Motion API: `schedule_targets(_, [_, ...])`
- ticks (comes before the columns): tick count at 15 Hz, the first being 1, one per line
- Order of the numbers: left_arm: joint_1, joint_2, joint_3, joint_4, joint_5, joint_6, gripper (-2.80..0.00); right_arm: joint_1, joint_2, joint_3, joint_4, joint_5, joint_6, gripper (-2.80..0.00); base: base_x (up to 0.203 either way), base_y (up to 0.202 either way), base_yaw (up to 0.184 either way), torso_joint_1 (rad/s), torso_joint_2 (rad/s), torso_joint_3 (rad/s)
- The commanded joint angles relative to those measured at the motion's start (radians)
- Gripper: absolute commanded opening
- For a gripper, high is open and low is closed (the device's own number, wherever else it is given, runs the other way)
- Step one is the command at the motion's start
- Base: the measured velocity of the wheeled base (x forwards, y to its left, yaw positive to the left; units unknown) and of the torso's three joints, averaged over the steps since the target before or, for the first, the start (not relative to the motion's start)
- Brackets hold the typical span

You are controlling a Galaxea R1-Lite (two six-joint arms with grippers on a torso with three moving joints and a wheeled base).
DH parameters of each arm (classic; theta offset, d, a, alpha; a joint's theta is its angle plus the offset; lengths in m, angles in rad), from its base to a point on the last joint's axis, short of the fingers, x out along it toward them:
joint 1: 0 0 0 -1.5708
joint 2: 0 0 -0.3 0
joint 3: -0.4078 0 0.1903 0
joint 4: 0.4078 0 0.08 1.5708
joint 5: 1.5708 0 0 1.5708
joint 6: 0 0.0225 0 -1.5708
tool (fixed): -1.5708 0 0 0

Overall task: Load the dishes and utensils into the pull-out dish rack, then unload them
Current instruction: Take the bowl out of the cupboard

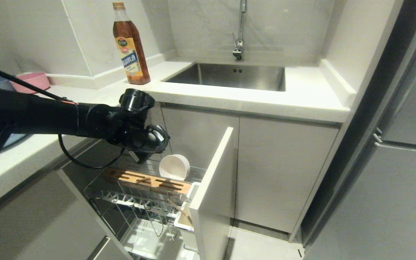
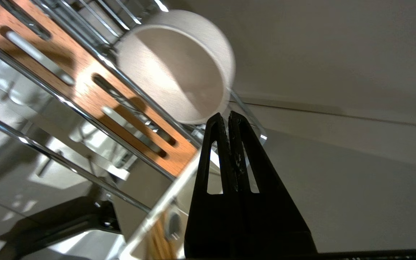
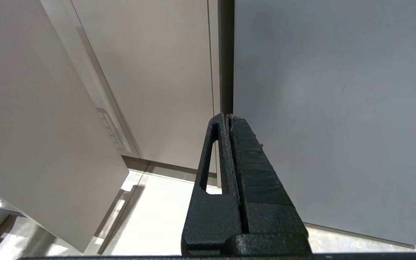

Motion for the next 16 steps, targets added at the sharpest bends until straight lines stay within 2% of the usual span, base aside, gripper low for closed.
schedule_targets(1, [0.017,0.058,0.003,-0.006,0.0,0.004,-2.8,0.0,0.0,0.0,0.0,0.0,0.0,-2.8,0.0,0.0,0.0,0.0,0.0,0.0])
schedule_targets(2, [0.021,0.072,0.003,-0.02,-0.001,0.013,-2.8,0.0,0.0,0.0,0.0,0.0,0.0,-2.8,0.0,0.0,0.0,0.0,0.0,0.0])
schedule_targets(3, [0.021,0.085,0.001,-0.027,-0.002,0.017,0.0,0.0,0.0,0.0,0.0,0.0,0.0,-2.8,0.0,0.0,0.0,0.0,0.0,0.0])
schedule_targets(11, [0.014,0.187,-0.088,-0.06,-0.006,0.02,0.0,0.0,0.0,0.0,0.0,0.0,0.0,-2.8,0.0,0.0,0.0,0.0,0.0,0.0])
schedule_targets(16, [-0.002,0.265,-0.145,-0.062,-0.006,0.051,0.0,0.0,0.0,0.0,0.0,0.0,-0.001,-2.8,0.0,0.0,0.0,0.0,0.0,0.0])
